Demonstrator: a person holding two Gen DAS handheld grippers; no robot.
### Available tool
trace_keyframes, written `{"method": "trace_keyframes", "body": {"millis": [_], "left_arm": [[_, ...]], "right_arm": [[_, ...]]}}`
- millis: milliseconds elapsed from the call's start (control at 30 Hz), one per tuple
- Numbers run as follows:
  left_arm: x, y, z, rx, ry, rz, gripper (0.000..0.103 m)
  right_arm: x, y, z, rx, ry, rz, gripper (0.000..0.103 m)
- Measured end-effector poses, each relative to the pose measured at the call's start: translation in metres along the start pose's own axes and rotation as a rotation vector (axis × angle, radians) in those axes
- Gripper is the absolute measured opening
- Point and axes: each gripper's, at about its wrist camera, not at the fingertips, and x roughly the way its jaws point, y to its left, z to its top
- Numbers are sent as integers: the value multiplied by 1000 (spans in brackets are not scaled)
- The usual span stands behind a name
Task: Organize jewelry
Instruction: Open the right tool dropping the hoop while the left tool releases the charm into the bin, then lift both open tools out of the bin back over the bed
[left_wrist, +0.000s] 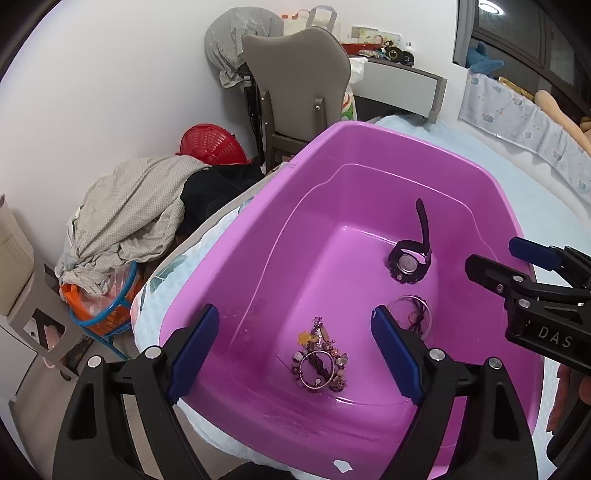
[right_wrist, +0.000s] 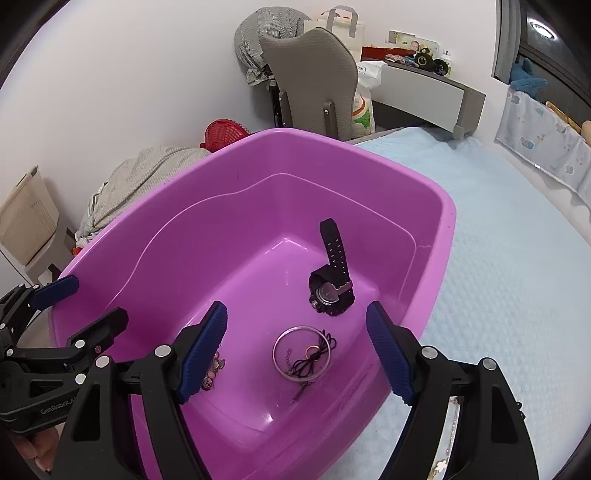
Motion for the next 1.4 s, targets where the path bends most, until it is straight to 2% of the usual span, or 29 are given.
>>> {"method": "trace_keyframes", "body": {"millis": [467,867,1167,1400], "left_arm": [[-13,-6,-5,-8,-5,-8,83],[-38,-11,-13,-21,-28,-20,83],[-73,-35,-37,-7,-78,-79,89],[-105,-76,-64,46,-129,-159,91]], "right_arm": [[-19,-3,-12,22,-34,24,74],[-55,-4,-30,39,-93,36,74],[-100,-20,-81,109,-168,22,74],[-137,-59,-150,207,-186,-18,74]]}}
